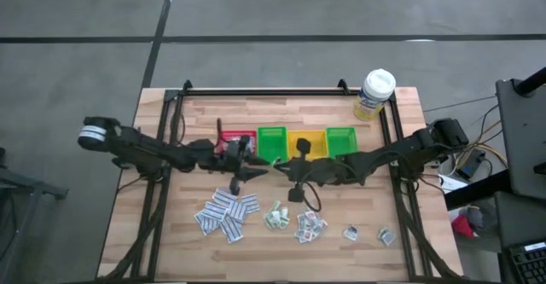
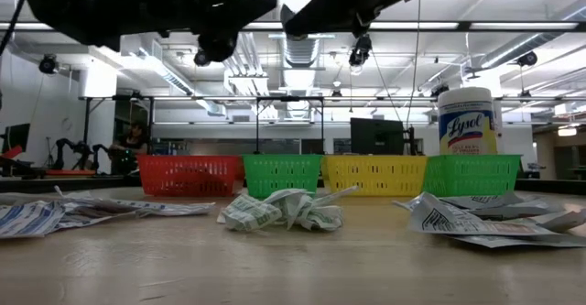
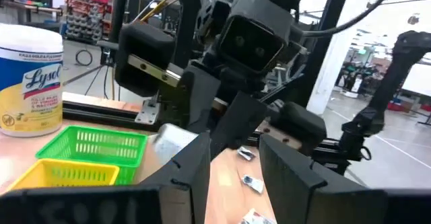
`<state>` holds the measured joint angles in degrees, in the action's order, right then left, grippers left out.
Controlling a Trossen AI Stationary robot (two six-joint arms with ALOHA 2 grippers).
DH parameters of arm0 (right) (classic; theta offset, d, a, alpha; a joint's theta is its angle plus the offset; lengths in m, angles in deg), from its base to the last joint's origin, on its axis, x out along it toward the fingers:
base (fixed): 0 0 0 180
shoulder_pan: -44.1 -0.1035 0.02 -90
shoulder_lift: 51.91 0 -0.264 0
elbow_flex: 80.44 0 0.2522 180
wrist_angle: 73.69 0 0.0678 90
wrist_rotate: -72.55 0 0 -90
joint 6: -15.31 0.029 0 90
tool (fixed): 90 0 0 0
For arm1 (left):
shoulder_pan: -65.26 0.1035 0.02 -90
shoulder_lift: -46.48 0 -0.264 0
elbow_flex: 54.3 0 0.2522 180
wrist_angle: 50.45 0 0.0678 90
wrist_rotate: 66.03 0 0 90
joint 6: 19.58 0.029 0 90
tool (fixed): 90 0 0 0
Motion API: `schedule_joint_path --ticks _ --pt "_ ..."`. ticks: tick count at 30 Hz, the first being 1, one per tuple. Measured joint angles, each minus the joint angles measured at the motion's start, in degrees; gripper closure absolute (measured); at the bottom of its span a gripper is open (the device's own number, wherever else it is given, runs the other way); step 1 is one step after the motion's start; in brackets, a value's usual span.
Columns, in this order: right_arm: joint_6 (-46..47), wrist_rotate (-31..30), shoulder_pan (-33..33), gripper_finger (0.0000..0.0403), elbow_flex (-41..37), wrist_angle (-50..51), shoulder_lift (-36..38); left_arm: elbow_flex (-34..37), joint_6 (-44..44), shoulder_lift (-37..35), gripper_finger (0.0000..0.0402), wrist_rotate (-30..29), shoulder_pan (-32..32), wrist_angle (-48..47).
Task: Pick & Place First Aid Supplies
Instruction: Put the alcohol pad into the red basket
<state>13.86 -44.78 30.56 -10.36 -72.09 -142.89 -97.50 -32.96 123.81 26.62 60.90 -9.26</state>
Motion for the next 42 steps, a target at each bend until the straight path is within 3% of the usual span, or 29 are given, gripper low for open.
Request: schedule_joint_path --ticks 7,16,30,42 --pt "1.6 -4.9 -0.1 0.0395 0.1 2.1 -1.2 -3.6 0.3 2.2 0.0278 -8.8 0.0 -6.0" --pt "2.8 -10.5 0.0 0.0395 0.2 2.5 -2.0 -4.5 -0.2 2.2 0.0278 -13.4 -0.1 -9.1" --pt "3.9 -11.5 0.0 0.0395 2.7 2.5 -5.6 -5.3 -1.0 3.4 0.0278 -22.2 -0.2 -12.4" --pt "2.9 -11.7 0.0 0.0395 4.4 3.1 -6.6 -5.2 -4.3 3.4 0.028 -23.6 -0.2 -15.3"
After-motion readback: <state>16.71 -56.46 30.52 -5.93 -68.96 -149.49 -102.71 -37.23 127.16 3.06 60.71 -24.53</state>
